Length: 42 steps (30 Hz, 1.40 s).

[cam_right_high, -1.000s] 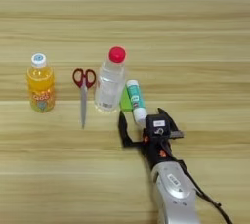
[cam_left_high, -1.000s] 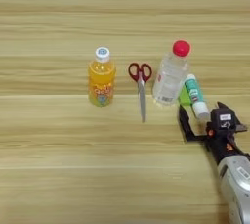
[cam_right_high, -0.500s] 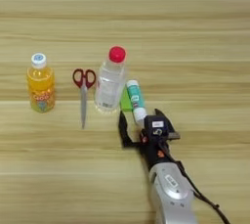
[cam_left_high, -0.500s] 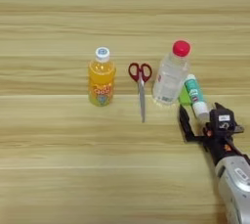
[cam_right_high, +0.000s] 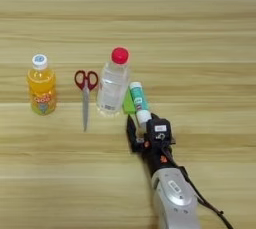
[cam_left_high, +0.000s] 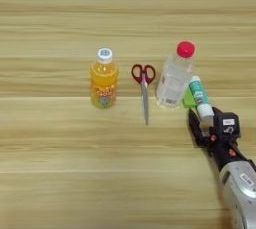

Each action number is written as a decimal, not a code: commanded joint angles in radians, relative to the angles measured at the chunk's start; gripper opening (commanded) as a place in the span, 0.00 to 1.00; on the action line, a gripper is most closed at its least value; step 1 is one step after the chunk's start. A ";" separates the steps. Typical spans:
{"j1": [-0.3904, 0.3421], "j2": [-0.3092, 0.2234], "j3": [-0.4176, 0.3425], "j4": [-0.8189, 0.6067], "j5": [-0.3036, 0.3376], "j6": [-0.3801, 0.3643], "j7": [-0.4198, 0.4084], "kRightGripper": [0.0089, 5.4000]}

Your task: Move the objects on the table

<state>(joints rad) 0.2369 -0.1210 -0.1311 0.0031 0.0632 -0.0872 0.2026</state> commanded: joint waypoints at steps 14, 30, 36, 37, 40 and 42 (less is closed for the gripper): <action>-0.039 -0.010 -0.008 -0.045 0.009 0.001 -0.024 0.32; -0.028 -0.008 -0.026 -0.086 0.013 -0.016 -0.039 0.32; -0.001 -0.001 -0.028 -0.125 0.019 -0.010 -0.037 0.32; 0.005 0.000 -0.028 -0.133 0.019 -0.009 -0.037 0.32; 0.030 0.002 -0.029 -0.177 0.023 0.001 -0.034 0.32; 0.052 0.001 -0.026 -0.218 0.022 0.007 -0.031 0.32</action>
<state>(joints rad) 0.2925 -0.1086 -0.1499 -0.1108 0.0731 -0.0709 0.1781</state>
